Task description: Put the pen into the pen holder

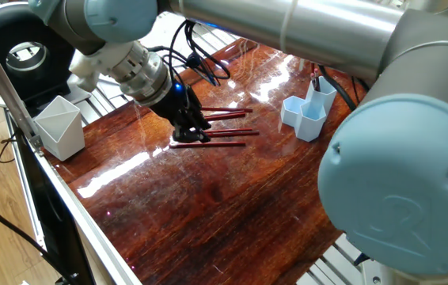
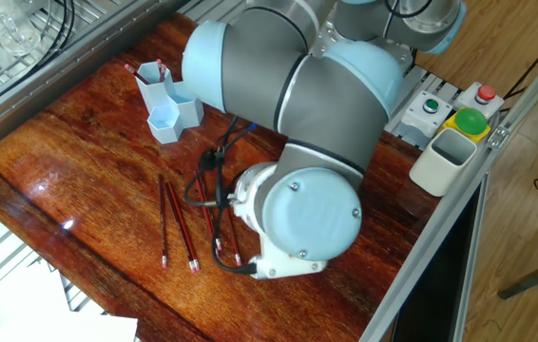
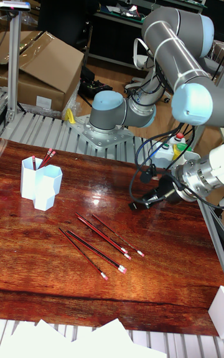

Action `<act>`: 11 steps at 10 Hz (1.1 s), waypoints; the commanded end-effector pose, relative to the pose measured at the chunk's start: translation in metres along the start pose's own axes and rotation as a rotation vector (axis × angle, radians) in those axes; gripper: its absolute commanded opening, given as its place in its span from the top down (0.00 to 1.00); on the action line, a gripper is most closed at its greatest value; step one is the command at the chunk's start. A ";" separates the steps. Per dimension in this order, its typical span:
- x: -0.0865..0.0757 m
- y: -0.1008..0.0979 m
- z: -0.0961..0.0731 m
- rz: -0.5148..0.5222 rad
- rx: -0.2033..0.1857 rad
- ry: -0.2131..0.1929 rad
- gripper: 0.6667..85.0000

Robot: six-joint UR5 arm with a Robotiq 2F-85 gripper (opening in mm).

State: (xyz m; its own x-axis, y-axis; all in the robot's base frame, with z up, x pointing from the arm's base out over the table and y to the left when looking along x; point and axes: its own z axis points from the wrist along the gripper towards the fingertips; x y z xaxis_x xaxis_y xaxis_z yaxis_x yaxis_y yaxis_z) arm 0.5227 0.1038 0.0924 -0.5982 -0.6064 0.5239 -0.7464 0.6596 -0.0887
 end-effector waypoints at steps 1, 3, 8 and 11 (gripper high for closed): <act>-0.005 0.002 -0.001 -0.033 -0.007 -0.015 0.59; -0.062 -0.009 0.005 -0.076 -0.047 -0.012 0.58; -0.104 -0.043 0.042 -0.154 -0.008 -0.033 0.59; -0.086 -0.043 0.042 -0.172 -0.007 0.001 0.59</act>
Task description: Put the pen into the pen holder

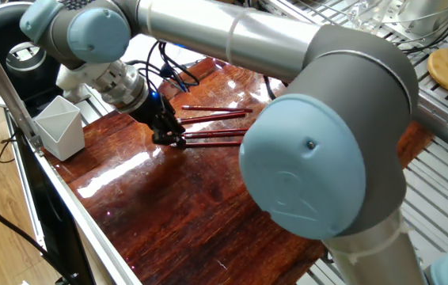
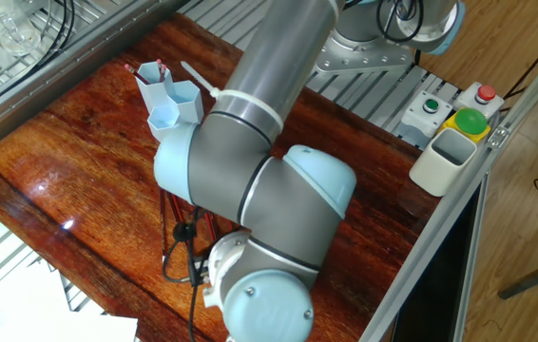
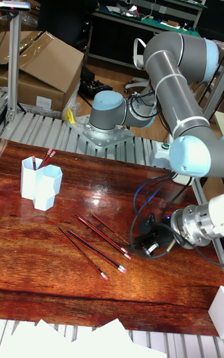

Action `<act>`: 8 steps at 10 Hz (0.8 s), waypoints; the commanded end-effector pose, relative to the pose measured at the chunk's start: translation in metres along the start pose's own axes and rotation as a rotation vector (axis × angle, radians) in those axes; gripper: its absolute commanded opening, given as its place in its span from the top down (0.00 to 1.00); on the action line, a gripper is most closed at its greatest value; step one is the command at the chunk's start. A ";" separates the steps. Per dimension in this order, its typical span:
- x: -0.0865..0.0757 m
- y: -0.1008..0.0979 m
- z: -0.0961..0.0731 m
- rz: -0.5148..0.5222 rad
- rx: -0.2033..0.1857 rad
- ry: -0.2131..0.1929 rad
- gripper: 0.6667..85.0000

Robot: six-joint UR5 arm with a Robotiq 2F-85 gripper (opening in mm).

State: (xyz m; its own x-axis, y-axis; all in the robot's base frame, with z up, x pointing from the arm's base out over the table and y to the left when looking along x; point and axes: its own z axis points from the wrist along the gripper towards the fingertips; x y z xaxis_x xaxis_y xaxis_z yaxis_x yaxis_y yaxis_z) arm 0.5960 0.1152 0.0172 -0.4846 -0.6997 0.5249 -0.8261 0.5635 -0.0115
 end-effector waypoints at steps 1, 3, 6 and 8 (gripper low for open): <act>0.005 0.000 0.005 -0.025 -0.012 0.008 0.59; 0.007 0.005 0.007 -0.029 -0.028 0.004 0.60; 0.015 0.020 0.012 -0.018 -0.037 -0.003 0.60; 0.015 0.022 0.016 -0.020 -0.037 -0.010 0.60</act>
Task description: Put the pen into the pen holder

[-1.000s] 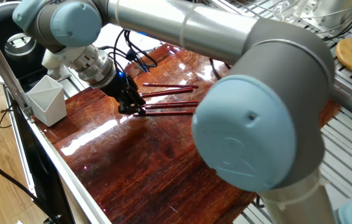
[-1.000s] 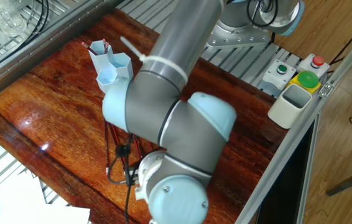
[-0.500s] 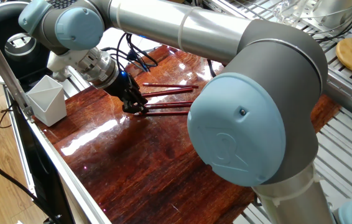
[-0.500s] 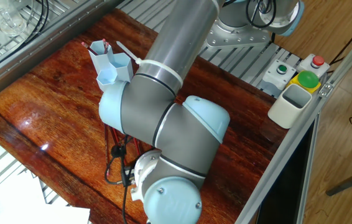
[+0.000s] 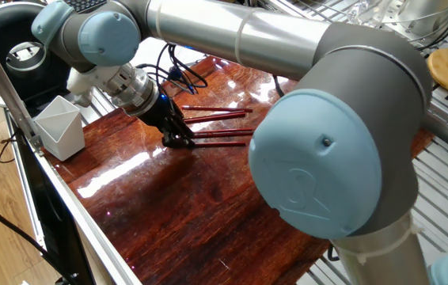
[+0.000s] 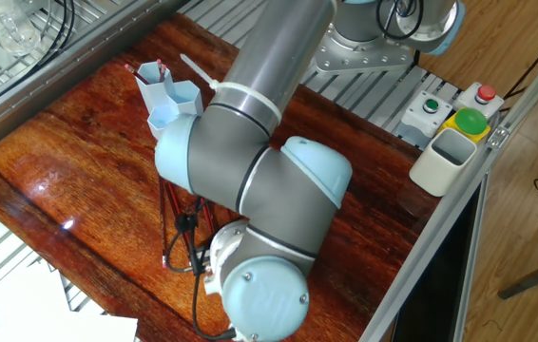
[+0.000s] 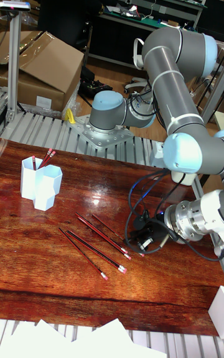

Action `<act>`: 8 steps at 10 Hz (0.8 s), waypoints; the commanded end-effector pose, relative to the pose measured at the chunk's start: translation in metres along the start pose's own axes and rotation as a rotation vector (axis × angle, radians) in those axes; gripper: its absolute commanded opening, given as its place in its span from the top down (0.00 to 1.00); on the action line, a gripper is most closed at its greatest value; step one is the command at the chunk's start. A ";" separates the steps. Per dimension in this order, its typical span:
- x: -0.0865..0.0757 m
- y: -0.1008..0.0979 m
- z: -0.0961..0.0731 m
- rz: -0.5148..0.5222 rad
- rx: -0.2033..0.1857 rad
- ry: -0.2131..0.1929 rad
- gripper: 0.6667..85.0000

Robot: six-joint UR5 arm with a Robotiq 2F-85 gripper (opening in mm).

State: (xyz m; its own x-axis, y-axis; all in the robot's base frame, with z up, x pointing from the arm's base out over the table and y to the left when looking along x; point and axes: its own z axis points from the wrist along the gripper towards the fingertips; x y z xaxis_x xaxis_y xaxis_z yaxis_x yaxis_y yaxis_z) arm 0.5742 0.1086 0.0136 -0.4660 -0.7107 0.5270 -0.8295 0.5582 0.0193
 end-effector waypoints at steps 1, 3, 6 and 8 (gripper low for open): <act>0.001 0.006 0.007 0.002 -0.003 -0.017 0.61; 0.002 0.004 0.010 -0.003 0.009 -0.018 0.62; 0.004 -0.001 0.011 -0.015 0.032 -0.014 0.62; 0.001 -0.003 0.013 -0.016 0.037 -0.018 0.62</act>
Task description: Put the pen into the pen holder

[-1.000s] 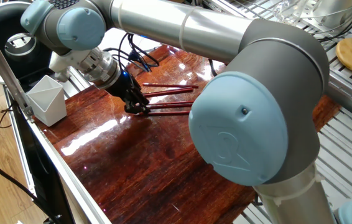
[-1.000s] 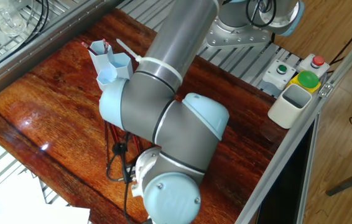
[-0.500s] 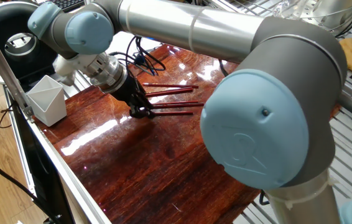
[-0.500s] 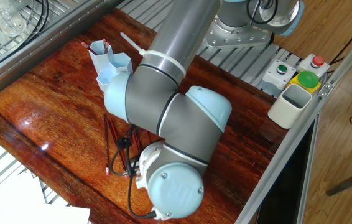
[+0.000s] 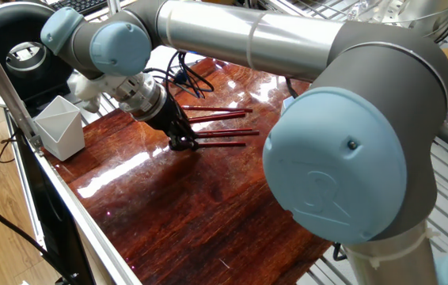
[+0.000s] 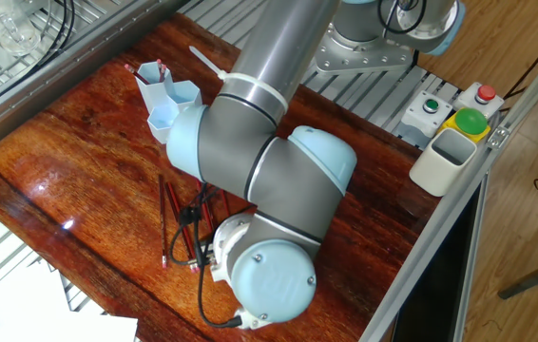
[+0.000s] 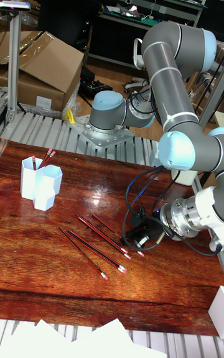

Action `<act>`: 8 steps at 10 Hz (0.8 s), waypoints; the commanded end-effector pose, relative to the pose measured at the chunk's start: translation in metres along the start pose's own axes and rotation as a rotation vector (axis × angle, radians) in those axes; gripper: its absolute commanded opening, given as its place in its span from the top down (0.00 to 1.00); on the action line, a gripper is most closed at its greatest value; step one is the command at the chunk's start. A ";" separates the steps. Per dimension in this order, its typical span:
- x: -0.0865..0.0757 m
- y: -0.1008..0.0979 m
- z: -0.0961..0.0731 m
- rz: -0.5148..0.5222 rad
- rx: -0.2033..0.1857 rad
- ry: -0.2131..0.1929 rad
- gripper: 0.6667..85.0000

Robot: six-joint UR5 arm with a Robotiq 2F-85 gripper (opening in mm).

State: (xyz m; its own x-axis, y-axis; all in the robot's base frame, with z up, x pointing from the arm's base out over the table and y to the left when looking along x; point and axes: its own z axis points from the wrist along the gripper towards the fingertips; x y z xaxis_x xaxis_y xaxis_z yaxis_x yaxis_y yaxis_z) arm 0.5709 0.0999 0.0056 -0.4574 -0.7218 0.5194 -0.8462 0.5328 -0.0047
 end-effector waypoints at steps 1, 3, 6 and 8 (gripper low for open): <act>-0.005 0.000 0.004 -0.003 -0.004 -0.019 0.63; -0.009 0.002 0.005 0.003 -0.006 -0.023 0.69; -0.004 0.007 -0.019 0.039 -0.016 0.016 1.00; 0.003 0.003 -0.026 0.029 -0.009 -0.001 1.00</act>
State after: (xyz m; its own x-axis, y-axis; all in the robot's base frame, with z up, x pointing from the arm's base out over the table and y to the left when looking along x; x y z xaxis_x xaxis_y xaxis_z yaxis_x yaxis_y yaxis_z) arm 0.5731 0.1090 0.0159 -0.4774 -0.7066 0.5224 -0.8334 0.5525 -0.0143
